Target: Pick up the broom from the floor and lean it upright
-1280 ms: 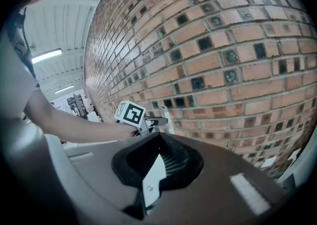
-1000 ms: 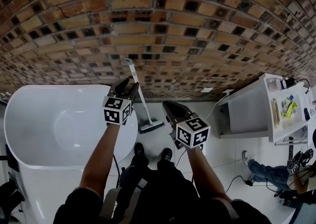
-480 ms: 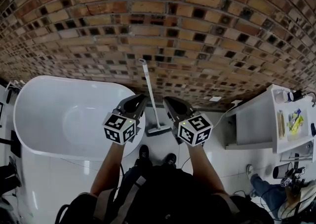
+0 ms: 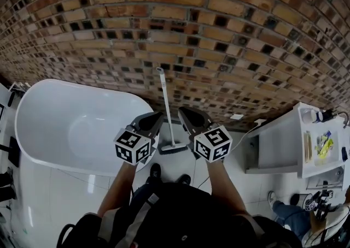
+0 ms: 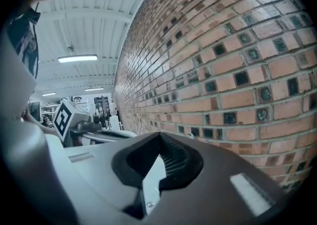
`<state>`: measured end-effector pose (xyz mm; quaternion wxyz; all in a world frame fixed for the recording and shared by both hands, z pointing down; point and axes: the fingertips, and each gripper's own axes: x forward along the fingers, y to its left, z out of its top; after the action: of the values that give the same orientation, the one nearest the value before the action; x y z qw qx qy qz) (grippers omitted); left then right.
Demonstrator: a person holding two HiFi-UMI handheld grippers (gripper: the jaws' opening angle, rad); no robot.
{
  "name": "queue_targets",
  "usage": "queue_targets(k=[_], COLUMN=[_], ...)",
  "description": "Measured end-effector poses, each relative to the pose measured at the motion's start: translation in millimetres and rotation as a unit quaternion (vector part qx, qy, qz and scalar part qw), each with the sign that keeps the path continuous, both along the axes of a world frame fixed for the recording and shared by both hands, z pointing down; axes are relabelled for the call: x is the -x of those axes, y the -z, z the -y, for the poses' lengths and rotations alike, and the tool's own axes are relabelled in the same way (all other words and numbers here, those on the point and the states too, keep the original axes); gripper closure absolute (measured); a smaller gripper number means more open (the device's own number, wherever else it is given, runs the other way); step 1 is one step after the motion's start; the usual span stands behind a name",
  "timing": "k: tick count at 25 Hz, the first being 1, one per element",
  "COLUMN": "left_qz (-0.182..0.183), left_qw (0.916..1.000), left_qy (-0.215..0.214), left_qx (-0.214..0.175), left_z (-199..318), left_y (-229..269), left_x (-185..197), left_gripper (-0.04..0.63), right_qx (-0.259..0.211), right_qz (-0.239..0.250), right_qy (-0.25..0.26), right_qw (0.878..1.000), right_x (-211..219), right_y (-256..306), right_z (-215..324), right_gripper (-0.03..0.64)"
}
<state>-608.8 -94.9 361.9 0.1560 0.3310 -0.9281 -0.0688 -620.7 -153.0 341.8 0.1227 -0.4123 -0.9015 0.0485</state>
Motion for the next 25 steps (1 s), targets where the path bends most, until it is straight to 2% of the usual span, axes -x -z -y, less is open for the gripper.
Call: queue_targets(k=[12, 25], left_qz=[-0.011, -0.017], left_qw=[0.9999, 0.9999], left_qy=[0.007, -0.003], left_qx=[0.006, 0.0], left_z=[-1.3, 4.9], left_y=[-5.1, -9.5], left_x=[-5.5, -2.2], left_gripper=[0.595, 0.594], right_qx=[0.0, 0.002], right_qz=[0.004, -0.008], right_qy=[0.024, 0.015], right_qw=[1.0, 1.0], right_x=[-2.4, -2.8], right_y=[5.8, -3.6], right_z=[-2.0, 5.3], right_gripper=[0.614, 0.614])
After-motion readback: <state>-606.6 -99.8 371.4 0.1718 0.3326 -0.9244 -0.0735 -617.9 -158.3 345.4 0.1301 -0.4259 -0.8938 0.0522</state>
